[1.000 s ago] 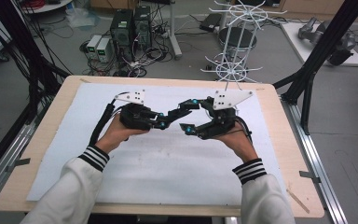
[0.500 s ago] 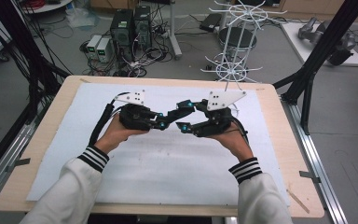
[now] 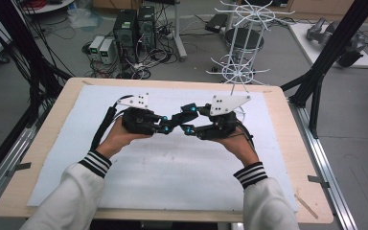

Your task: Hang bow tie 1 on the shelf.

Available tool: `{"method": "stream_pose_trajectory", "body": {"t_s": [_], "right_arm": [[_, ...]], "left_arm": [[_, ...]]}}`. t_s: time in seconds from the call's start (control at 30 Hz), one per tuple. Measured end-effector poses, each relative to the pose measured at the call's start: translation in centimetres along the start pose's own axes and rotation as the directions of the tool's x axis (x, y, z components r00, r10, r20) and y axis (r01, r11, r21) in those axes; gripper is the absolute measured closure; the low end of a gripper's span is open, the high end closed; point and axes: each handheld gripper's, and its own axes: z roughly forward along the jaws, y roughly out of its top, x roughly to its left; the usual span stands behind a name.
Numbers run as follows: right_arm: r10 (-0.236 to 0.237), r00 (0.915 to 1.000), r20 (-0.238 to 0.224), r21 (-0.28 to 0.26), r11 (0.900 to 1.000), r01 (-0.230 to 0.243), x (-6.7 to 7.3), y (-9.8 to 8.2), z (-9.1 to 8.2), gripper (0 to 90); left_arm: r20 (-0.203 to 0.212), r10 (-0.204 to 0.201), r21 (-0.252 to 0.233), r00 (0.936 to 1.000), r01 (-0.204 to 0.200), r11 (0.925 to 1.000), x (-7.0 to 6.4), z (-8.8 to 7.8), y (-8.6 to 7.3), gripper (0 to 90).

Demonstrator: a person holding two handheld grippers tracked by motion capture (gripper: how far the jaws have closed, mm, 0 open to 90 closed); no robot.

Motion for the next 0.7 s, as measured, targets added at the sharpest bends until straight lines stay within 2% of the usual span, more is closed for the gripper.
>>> {"method": "stream_pose_trajectory", "body": {"t_s": [0.1, 0.17, 0.23, 0.4, 0.6, 0.67, 0.7], "right_arm": [[-0.019, 0.9997, 0.013, -0.003, 1.000, 0.019, 0.04, 0.08, -0.05, 65.8], [-0.021, 0.9995, 0.022, -0.008, 1.000, 0.021, 0.04, 0.15, -0.08, 76.1], [-0.023, 0.9997, 0.010, -0.010, 1.000, 0.023, 0.00, 0.17, -0.03, 79.4], [-0.036, 0.9992, 0.016, 0.010, 0.999, 0.036, 0.10, 0.16, 0.07, 81.1], [-0.025, 0.9994, 0.022, 0.010, 1.000, 0.025, 0.07, 0.16, 0.02, 81.3], [-0.027, 0.9994, 0.021, 0.003, 1.000, 0.027, 0.02, 0.18, -0.02, 81.5], [-0.025, 0.9994, 0.025, -0.003, 1.000, 0.025, 0.01, 0.18, -0.08, 81.6]], "left_arm": [[0.001, -0.003, -0.003, 1.0000, 0.003, 1.0000, -0.04, -0.06, 0.04, 76.1], [0.001, -0.002, -0.002, 1.0000, 0.002, 1.0000, 0.00, -0.10, 0.04, 76.1], [-0.002, 0.000, 0.002, 1.0000, 0.000, 1.0000, 0.01, -0.09, 0.02, 76.0], [-0.001, -0.004, 0.003, 1.0000, 0.004, 1.0000, 0.08, -0.01, -0.15, 75.9], [-0.003, -0.009, -0.005, 1.0000, 0.009, 0.9999, 0.17, -0.03, -0.20, 74.4], [-0.013, -0.008, -0.008, 0.9999, 0.008, 0.9999, 0.18, -0.05, -0.23, 68.8], [-0.018, -0.011, -0.014, 0.9998, 0.010, 0.9999, 0.13, -0.01, -0.27, 62.3]]}}
